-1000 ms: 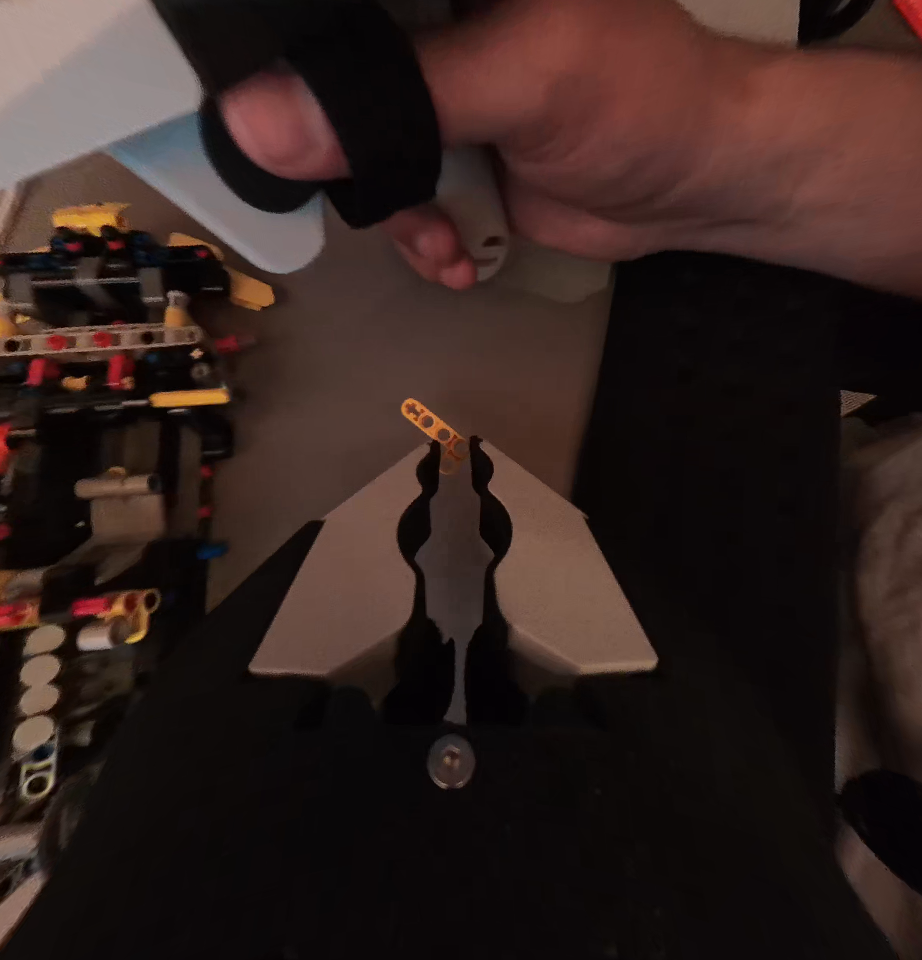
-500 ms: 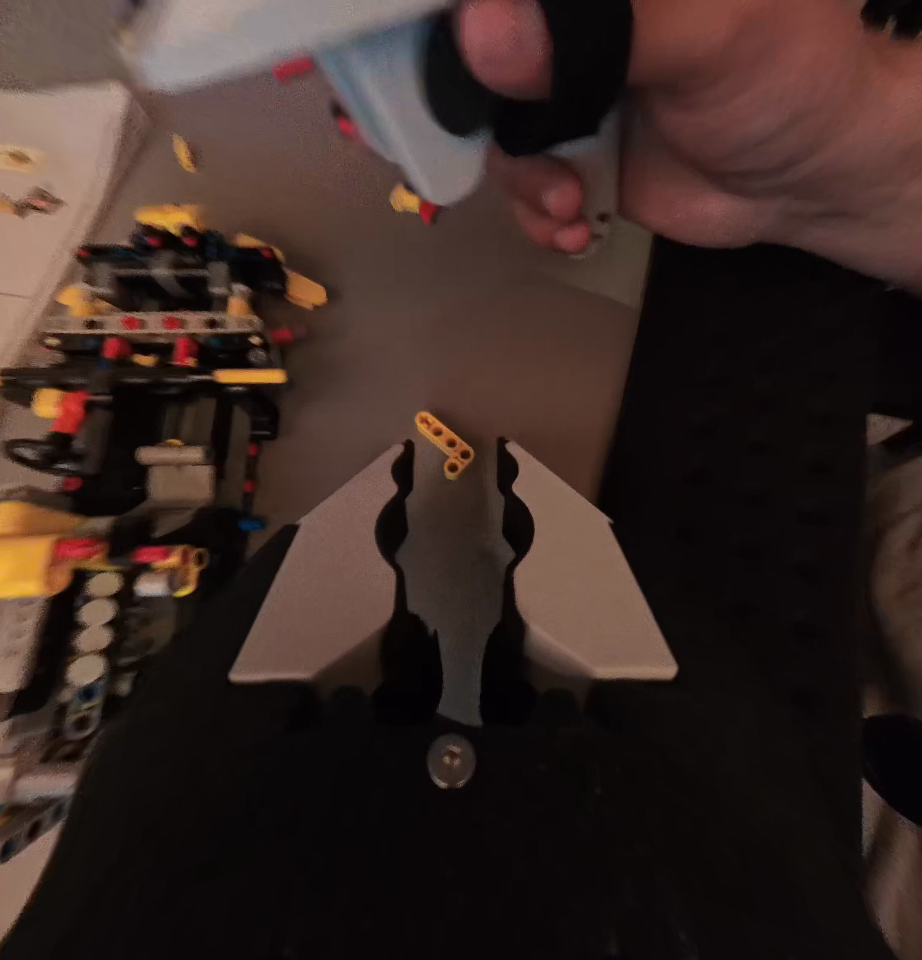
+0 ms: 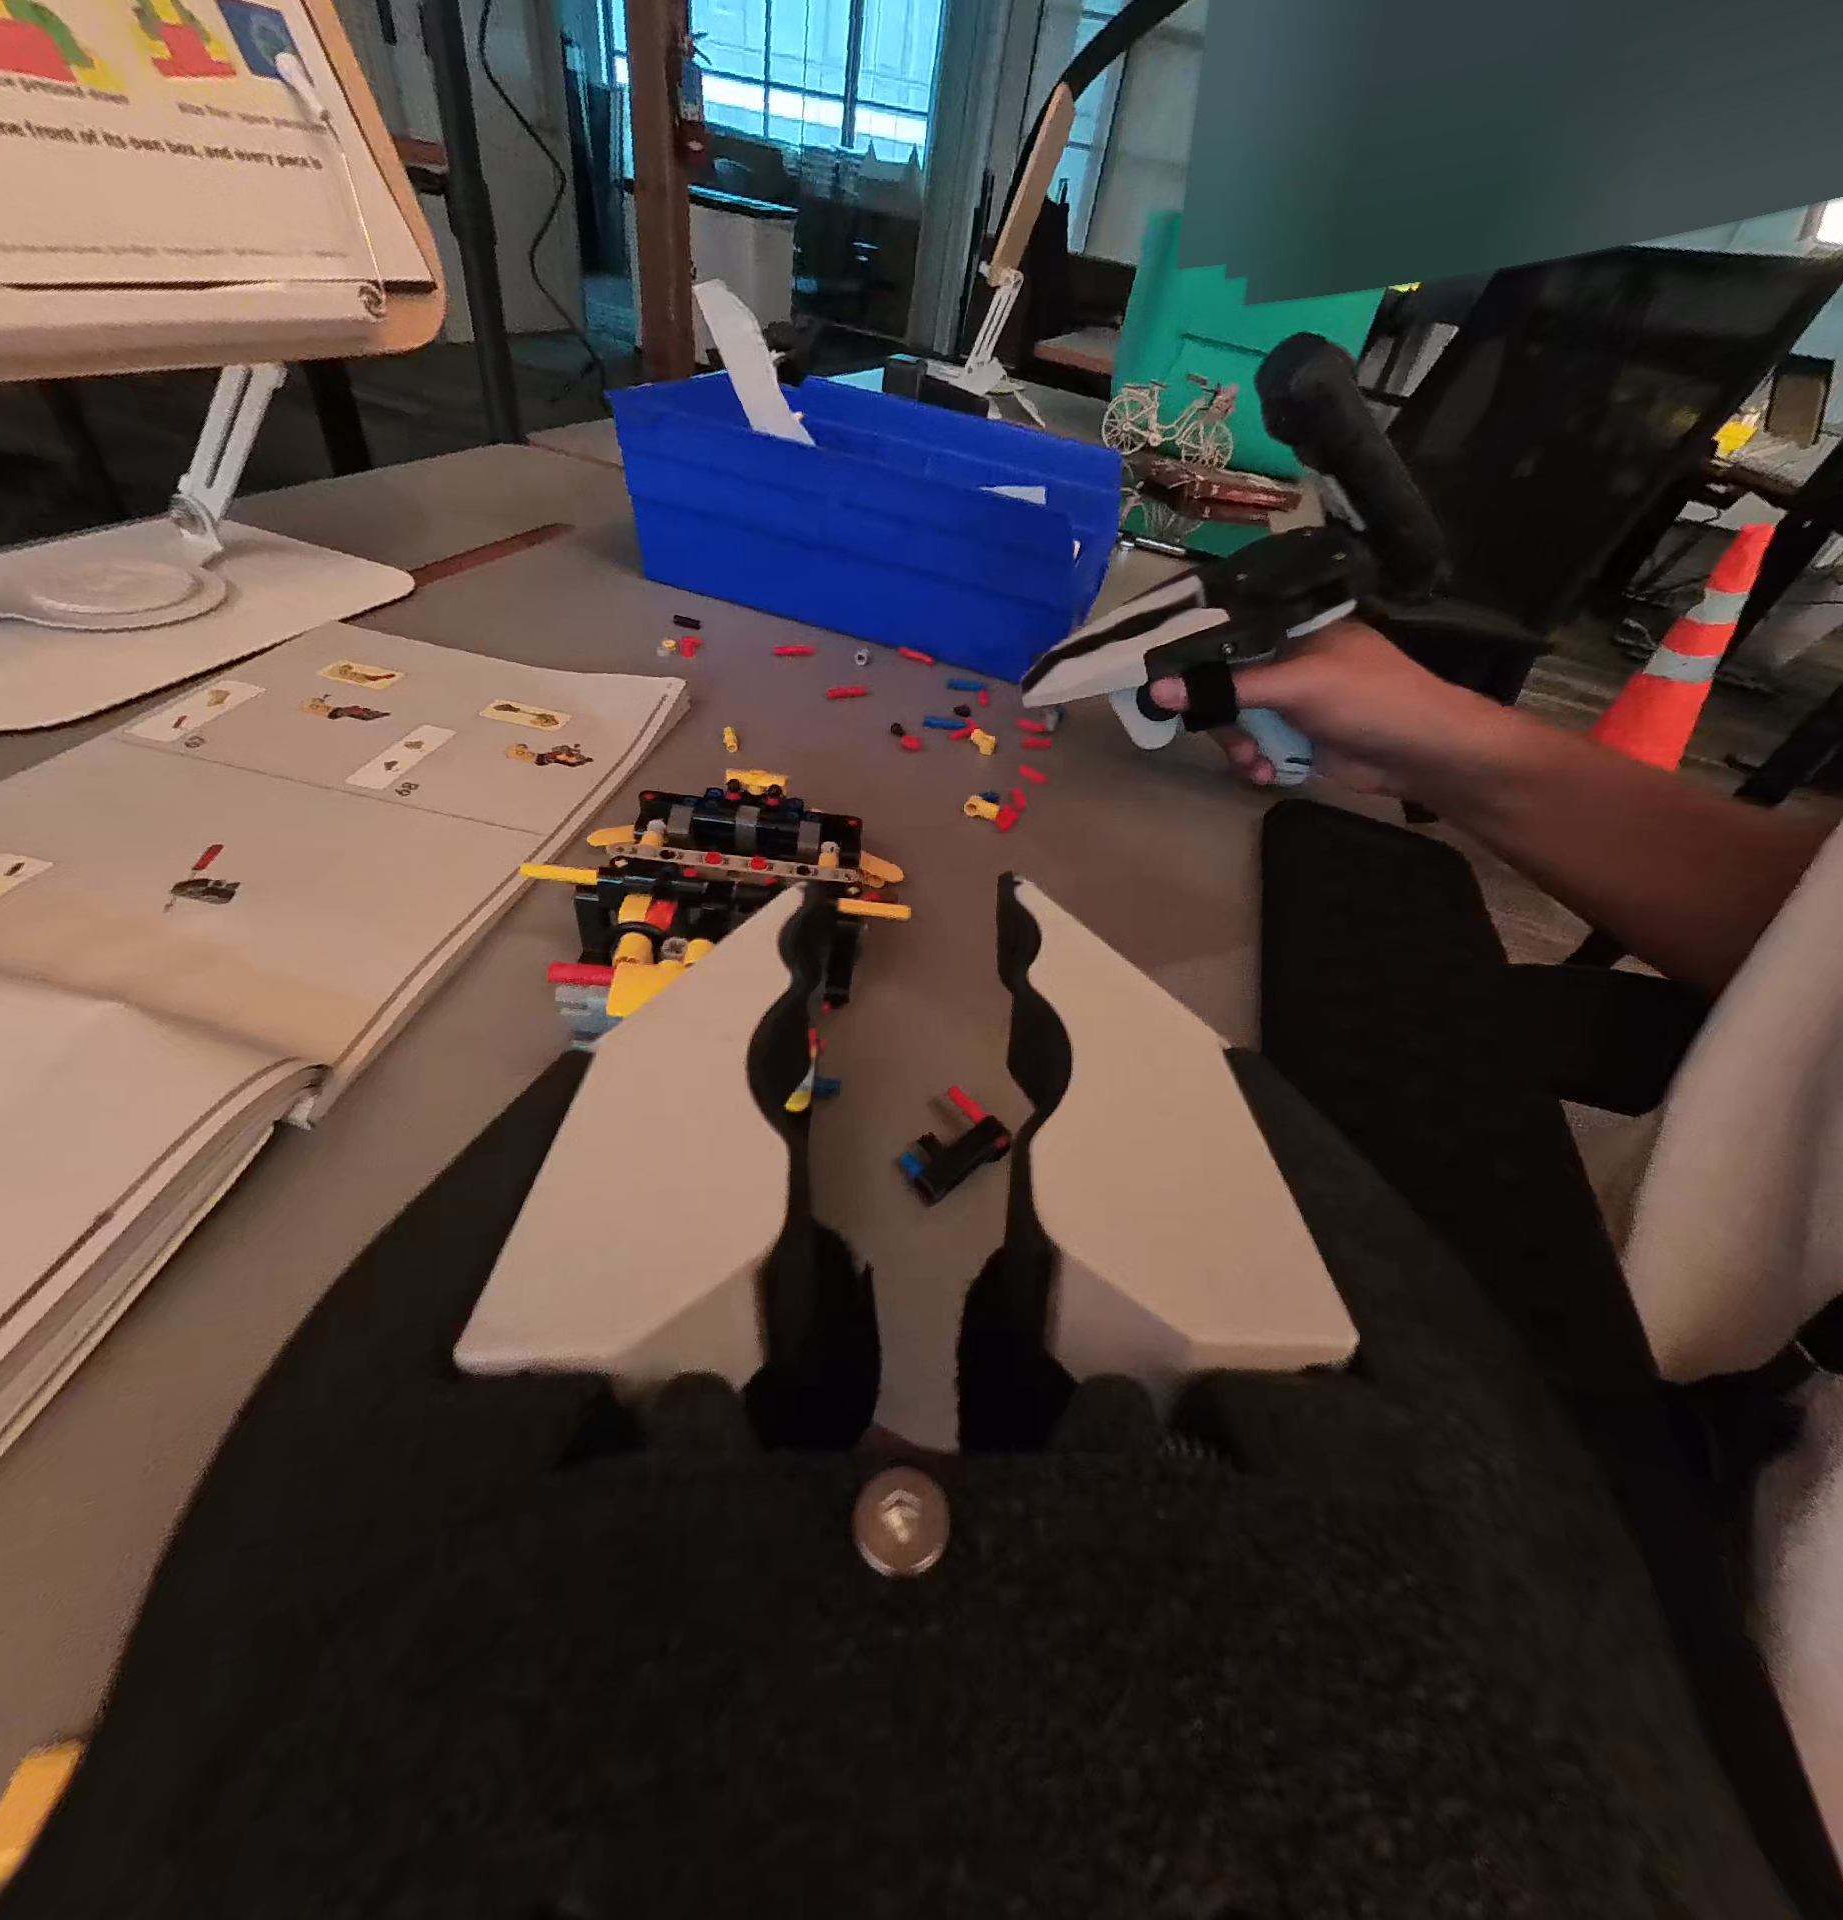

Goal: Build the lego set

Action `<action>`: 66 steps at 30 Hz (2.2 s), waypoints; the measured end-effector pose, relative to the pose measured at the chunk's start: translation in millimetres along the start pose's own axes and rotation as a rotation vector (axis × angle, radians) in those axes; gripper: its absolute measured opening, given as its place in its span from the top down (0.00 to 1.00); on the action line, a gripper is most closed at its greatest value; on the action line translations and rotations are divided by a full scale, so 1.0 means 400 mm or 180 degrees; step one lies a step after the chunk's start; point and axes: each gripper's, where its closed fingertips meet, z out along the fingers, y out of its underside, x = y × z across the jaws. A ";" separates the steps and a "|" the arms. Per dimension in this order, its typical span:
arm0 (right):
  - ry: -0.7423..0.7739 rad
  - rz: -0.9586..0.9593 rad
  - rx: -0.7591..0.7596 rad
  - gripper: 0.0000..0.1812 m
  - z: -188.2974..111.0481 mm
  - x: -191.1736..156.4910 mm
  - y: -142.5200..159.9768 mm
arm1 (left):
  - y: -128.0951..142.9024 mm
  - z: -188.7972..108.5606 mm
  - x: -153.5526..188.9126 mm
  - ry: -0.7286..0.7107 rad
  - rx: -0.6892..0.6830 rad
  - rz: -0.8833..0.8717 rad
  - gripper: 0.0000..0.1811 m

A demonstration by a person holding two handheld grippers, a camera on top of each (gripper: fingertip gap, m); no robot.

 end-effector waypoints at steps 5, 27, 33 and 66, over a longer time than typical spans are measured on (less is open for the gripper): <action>0.0402 0.0144 0.0063 0.91 0.087 0.041 -0.068 | -0.006 -0.003 0.008 0.0027 0.0131 -0.0084 0.82; 0.0593 0.0088 -0.0304 0.76 0.225 0.095 -0.126 | 0.001 0.007 0.081 0.0406 0.0124 -0.0027 0.82; 0.0955 -0.0035 -0.0223 0.71 0.248 0.114 -0.167 | -0.007 0.002 0.091 0.0455 0.0172 -0.0031 0.82; 0.1174 0.0387 -0.0543 0.73 0.361 0.189 -0.199 | -0.027 -0.007 0.121 0.0668 0.0340 -0.0172 0.82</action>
